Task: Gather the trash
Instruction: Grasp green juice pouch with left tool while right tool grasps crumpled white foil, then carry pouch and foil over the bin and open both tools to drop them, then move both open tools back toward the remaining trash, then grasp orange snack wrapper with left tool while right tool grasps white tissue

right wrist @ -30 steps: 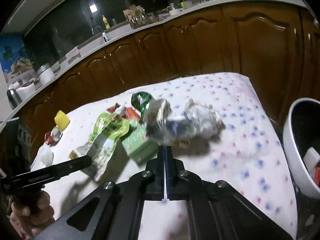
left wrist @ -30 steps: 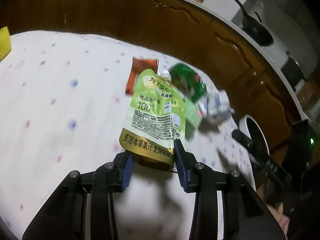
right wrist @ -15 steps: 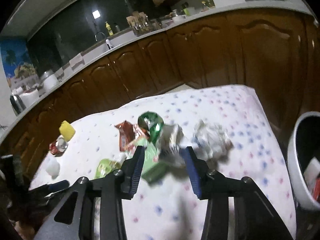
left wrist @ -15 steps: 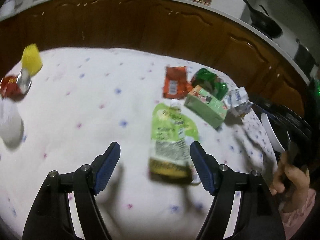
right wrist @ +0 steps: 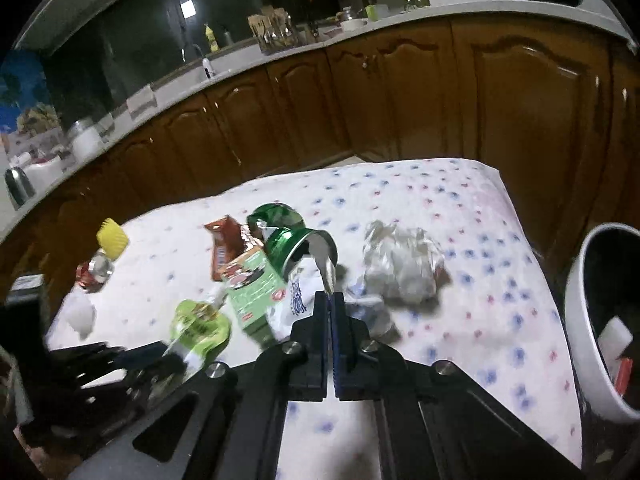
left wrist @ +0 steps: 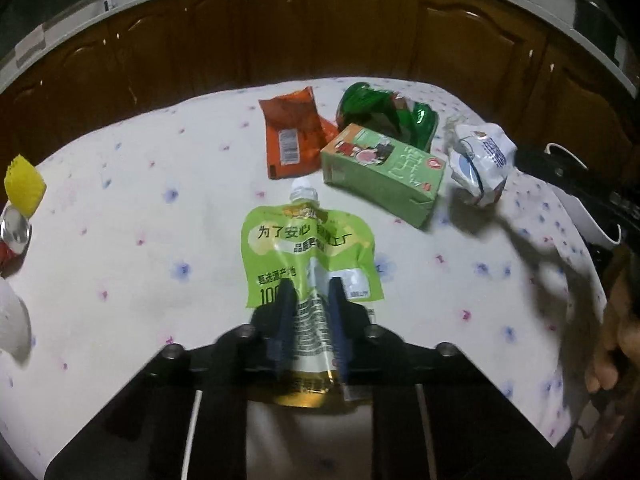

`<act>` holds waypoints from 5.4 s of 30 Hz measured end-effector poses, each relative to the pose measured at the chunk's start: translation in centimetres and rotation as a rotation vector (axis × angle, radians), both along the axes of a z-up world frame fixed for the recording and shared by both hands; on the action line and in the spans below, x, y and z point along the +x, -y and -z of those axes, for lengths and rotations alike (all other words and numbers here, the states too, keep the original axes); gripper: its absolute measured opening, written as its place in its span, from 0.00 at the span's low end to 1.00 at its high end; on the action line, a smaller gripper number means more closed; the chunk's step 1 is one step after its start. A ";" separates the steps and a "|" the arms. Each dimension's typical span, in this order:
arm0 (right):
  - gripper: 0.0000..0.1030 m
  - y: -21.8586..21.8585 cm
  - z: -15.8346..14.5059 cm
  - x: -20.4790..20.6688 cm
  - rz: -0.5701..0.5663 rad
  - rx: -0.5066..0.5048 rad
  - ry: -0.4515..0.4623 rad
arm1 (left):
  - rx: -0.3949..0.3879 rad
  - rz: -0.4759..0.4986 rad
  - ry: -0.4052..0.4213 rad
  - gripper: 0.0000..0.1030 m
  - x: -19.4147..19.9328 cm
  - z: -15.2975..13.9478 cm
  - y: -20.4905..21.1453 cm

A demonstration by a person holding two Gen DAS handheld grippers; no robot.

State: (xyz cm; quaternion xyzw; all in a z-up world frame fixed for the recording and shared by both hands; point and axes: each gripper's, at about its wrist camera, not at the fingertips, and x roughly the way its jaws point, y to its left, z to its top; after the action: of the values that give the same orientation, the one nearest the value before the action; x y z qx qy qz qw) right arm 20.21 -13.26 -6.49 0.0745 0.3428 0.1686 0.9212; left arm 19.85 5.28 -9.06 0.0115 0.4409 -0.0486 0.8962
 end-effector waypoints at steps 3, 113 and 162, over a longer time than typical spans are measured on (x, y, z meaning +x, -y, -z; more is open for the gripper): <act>0.01 0.8 -0.6 -1.7 0.003 0.037 0.013 | -0.016 -0.010 0.011 0.06 -0.3 -0.4 -0.1; 0.84 17.1 -1.8 -10.2 0.284 0.220 0.054 | -0.290 0.080 0.054 0.61 -1.7 -4.2 10.1; 0.35 3.2 4.0 7.2 0.036 0.024 -0.131 | -0.255 -0.170 0.019 0.40 12.4 0.2 -2.6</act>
State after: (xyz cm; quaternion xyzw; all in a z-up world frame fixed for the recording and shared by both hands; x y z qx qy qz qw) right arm 27.44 -16.50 -10.51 0.1025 0.3987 0.1509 0.8987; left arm 32.21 7.86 -9.25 -0.1391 0.4219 -0.0282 0.8954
